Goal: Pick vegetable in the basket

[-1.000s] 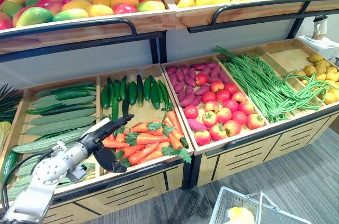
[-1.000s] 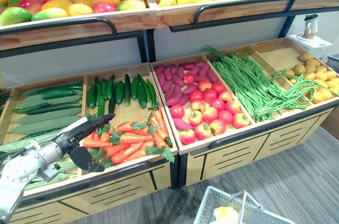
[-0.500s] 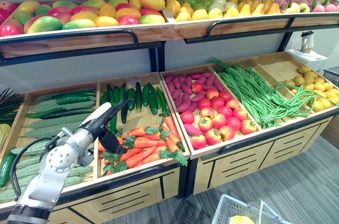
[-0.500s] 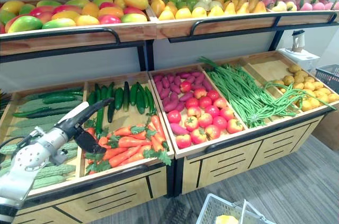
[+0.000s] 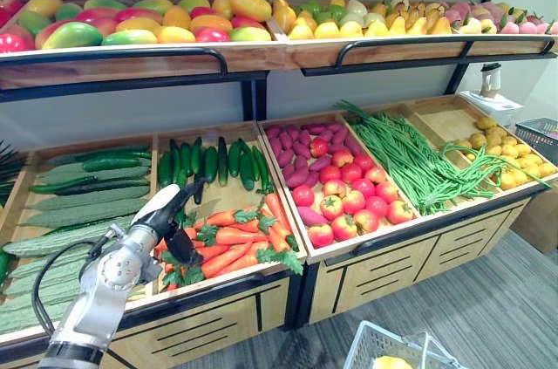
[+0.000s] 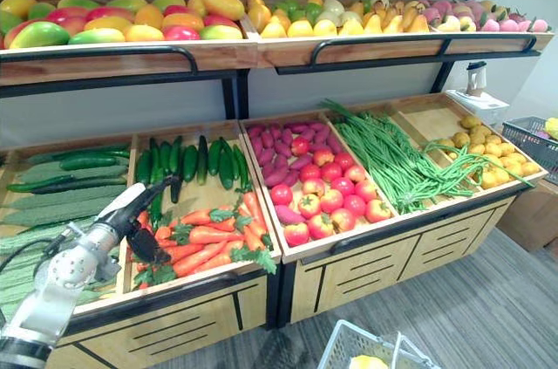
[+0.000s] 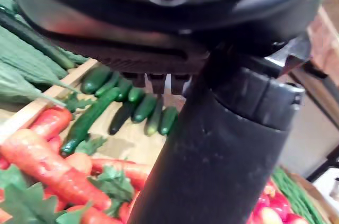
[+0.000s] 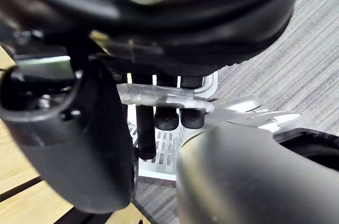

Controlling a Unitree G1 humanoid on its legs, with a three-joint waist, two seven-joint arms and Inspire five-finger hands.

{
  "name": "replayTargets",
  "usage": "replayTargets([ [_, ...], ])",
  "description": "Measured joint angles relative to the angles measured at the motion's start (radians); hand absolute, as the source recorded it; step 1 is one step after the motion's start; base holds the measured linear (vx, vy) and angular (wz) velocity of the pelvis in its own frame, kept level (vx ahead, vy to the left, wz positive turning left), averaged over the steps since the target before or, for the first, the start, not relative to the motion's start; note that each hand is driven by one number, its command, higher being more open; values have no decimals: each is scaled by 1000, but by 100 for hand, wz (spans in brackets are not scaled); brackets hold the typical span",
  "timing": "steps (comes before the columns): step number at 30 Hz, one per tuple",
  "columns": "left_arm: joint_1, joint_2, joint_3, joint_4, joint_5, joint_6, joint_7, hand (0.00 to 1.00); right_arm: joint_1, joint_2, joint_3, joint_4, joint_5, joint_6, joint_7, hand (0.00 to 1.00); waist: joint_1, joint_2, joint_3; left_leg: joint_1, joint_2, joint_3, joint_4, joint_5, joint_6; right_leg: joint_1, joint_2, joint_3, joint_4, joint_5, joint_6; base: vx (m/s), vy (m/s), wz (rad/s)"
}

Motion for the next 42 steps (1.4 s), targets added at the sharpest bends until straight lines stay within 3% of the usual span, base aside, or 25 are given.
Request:
replayTargets([
  [8, -52, 0, -5, 129, 47, 41, 104, 100, -2, 14, 45, -64, 39, -2, 0, 0, -3, -18, 47, -44, 13, 48, 33, -12, -18, -56, 12, 37, 1, 14, -2, -4, -29, -15],
  [12, -191, 2, -53, 205, 64, 48, 155, 100, -35, 13, 74, -90, 78, -10, 1, 0, 1, -40, 113, -108, 34, 53, 96, -26, -32, -104, 22, 53, 13, 29, -14, -31, -55, -9],
  [17, -362, 3, -114, 292, 64, 58, 196, 100, -94, -10, 104, -148, 116, -24, 1, 0, -6, -26, 228, -189, 64, 79, 184, -51, -35, -167, 38, 89, 17, 58, -26, -99, -72, -20],
  [26, -518, 16, -131, 403, 64, 46, 200, 100, -114, -37, 109, -208, 138, -33, 1, 0, -16, 1, 298, -283, 102, 106, 263, -81, -30, -236, 60, 116, 13, 88, -37, -65, -62, -10],
  [27, -524, 19, -131, 415, 64, 48, 194, 0, -120, -44, 112, -207, 145, -33, 1, 0, -16, 6, 302, -290, 102, 107, 264, -80, -30, -241, 60, 118, 10, 92, -35, -28, -46, -2],
  [33, -545, 15, -107, 485, 64, 51, 170, 0, -135, -60, 124, -205, 156, -35, 1, 0, -16, 16, 303, -291, 102, 129, 256, -72, -31, -251, 59, 126, 5, 97, -32, 2, -19, -4],
  [42, -561, 10, -59, 625, 32, 36, 258, 0, -161, -76, 152, -170, 156, -34, 4, 0, -49, 21, 300, -225, 62, 155, 158, -26, -31, -230, 41, 133, 1, 97, -24, 6, -11, -2],
])
